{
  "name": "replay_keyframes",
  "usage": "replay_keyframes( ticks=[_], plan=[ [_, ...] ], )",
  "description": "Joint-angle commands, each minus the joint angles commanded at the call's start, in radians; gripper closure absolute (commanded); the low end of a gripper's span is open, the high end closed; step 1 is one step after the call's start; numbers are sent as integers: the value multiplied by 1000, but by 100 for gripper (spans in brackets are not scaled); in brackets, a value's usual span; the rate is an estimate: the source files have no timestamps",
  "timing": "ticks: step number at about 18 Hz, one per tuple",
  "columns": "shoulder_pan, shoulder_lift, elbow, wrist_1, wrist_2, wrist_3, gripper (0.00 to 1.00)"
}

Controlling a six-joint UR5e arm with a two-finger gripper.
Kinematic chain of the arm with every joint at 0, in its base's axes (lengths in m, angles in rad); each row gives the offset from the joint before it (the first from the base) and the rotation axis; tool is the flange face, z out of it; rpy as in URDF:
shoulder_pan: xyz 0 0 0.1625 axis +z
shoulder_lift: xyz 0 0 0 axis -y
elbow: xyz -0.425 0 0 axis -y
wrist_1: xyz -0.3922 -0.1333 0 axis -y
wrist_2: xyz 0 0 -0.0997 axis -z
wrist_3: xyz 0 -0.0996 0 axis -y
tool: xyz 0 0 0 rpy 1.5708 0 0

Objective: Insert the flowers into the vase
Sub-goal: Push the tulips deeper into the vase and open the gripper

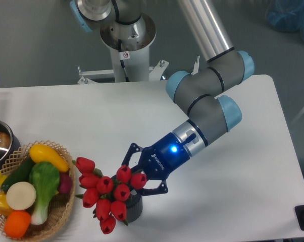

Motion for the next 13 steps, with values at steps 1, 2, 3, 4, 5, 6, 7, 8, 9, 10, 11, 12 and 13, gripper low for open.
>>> replay_keyframes(
  ticks=[1,2,3,4,5,6,7,8,9,10,11,12,13],
  plan=[
    [0,2,-2,0,2,0,43],
    [0,2,-5,2,2,0,39],
    [2,2,-6,2,2,2,36],
    [2,3,-12,2,3,2,27],
    [2,6,-20,2,3,0,17],
    [3,9,-28,2,3,-2,6],
    [3,11,-34,2,3,-2,0],
    [5,11,-34,2,3,-2,0],
    [6,11,-34,2,3,-2,0],
    [8,11,-35,2,3,-2,0],
    [12,11,-35,2,3,-2,0],
    [20,14,-35,0,2,-3,0],
    [24,21,-38,-2,3,-3,0]
  ],
)
